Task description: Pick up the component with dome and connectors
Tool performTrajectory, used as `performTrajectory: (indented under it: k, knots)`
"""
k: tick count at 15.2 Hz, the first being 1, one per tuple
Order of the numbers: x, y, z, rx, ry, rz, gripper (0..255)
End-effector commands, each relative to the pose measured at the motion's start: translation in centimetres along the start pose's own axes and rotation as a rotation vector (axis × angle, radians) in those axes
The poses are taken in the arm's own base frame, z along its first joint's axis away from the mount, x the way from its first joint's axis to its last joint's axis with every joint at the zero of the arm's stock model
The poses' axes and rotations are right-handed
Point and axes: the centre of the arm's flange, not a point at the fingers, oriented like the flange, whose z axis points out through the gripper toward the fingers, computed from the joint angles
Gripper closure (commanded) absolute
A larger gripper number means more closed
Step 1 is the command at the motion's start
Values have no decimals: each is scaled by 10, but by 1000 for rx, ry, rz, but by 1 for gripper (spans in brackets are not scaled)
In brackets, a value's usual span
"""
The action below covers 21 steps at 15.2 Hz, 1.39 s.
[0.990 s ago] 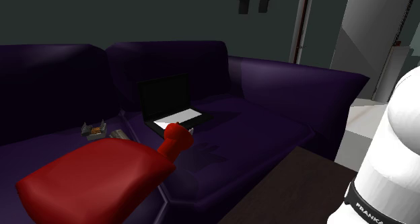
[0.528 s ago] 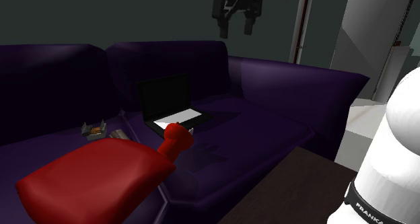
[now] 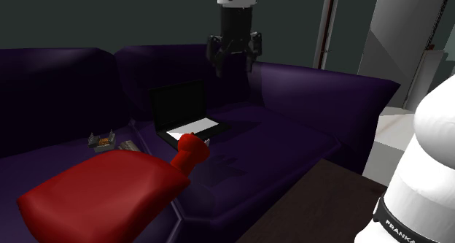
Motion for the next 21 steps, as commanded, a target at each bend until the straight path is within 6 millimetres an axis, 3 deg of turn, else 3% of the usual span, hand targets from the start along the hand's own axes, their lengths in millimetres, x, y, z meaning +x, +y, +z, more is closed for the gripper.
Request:
performTrajectory:
  k: [1,11,21]
  knots:
    - [8,-8,22,-3,0,63,0]
    - [65,-45,137,-23,-8,356,0]
    - [128,-62,254,-44,-17,649,0]
